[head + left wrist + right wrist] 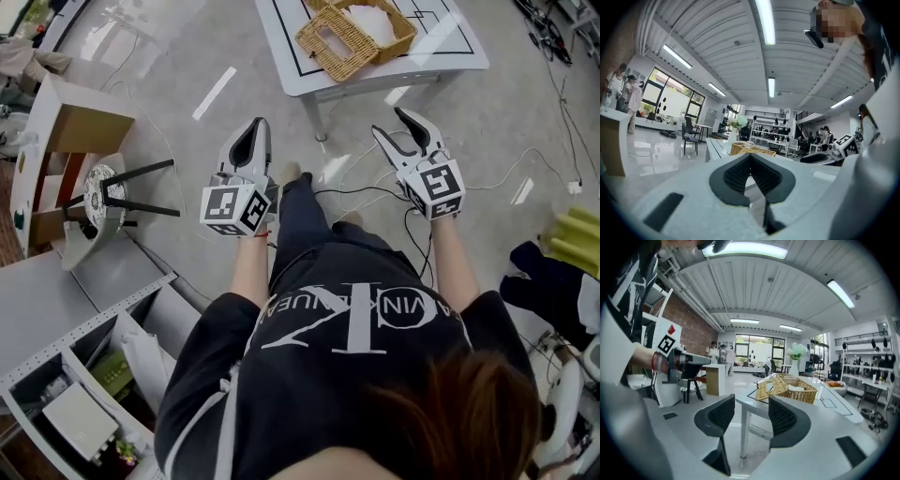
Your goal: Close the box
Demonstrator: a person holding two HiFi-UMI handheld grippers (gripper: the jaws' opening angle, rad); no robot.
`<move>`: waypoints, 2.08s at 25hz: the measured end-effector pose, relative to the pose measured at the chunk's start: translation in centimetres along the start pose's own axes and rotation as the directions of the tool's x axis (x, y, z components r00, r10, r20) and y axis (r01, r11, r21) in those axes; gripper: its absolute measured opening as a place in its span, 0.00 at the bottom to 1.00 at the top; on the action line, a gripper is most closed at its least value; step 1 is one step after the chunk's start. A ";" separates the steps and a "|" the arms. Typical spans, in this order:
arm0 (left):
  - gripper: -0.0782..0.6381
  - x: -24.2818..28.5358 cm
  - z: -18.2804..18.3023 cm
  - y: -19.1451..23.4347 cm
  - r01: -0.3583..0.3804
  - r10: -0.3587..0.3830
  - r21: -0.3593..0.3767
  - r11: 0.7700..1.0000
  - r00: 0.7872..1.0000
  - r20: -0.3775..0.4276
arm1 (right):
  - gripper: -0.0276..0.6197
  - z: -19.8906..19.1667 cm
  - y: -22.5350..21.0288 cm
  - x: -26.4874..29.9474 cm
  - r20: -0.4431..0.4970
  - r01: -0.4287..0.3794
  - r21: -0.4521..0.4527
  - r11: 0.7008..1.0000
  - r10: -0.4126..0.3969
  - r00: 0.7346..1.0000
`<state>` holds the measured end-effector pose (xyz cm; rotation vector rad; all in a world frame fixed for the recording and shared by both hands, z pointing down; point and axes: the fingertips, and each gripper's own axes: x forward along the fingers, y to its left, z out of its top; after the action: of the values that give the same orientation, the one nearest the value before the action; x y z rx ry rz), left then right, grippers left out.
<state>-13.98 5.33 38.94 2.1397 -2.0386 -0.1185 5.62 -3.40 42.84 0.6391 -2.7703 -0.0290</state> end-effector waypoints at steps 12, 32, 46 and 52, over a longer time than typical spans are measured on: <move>0.12 10.5 1.5 5.5 0.118 -0.118 -0.003 0.993 0.992 -0.044 | 0.41 -1.0 -2.1 10.1 -0.247 -0.109 -0.576 0.810 -0.045 0.968; 0.12 11.5 1.6 11.2 0.059 -0.059 -0.008 0.998 0.995 -0.076 | 0.35 -2.2 -2.2 14.9 -0.279 -0.186 -0.814 0.551 -0.089 0.956; 0.12 15.3 2.4 9.5 0.144 -0.144 0.007 0.989 0.988 -0.060 | 0.20 5.1 -3.7 12.3 -0.051 -0.018 -0.590 0.807 -0.014 0.999; 0.12 17.7 3.2 8.7 0.196 -0.194 0.017 0.981 0.979 -0.055 | 0.14 7.0 -5.3 11.4 0.021 0.074 -0.503 0.861 -0.074 0.997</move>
<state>-22.16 -12.94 38.63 2.3268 -1.8062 -0.0647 -3.94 -13.48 38.96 0.5941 -2.5664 -0.7450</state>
